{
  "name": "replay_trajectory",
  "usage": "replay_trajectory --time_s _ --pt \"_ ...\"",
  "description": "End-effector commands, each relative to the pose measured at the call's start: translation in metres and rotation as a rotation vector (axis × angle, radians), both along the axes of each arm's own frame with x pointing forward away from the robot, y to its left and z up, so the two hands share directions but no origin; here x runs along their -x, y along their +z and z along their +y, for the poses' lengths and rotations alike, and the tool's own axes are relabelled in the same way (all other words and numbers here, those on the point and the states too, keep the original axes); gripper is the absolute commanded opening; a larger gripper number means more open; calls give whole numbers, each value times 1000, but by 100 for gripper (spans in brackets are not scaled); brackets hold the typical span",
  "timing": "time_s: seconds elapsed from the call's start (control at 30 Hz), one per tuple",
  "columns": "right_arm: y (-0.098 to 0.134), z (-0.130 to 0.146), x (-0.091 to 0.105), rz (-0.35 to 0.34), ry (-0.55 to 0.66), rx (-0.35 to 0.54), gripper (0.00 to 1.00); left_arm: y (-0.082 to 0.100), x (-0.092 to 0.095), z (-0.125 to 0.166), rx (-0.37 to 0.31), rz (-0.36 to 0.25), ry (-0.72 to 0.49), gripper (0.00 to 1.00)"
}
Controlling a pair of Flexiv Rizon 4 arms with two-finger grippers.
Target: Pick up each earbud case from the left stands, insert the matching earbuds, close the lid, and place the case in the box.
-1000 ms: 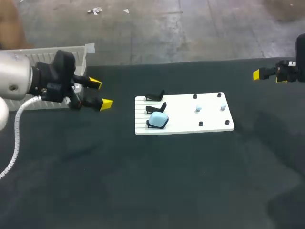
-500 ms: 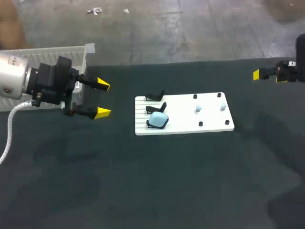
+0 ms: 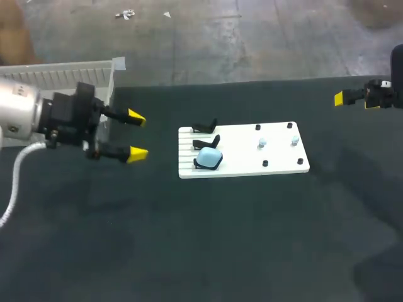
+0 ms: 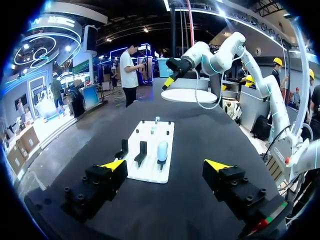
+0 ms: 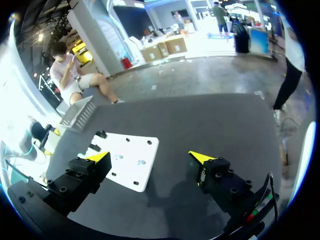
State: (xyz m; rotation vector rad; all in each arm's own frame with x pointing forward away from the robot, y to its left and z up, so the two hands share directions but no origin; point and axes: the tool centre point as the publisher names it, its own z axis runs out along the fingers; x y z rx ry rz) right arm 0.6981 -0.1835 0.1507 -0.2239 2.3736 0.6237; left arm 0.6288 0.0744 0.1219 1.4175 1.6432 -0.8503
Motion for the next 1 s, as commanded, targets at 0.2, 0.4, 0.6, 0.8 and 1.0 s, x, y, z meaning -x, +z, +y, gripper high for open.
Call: replay_trajectory --time_s 0.2,0.4,0.6,0.8,1.0 --pt "-1 0 -1 0 2 -2 100 -34 -2 -57 -21 42 -48 100" --pt "-1 0 -1 0 2 -2 100 -52 -9 -78 -60 29 -52 100" --pt "-1 0 -1 0 2 -2 100 -65 -19 -90 -76 23 -18 100" --pt "-1 0 -1 0 2 -2 100 -74 -23 -97 -74 33 19 100" --pt "-1 0 -1 0 2 -2 100 -79 -24 -101 -72 38 53 100"
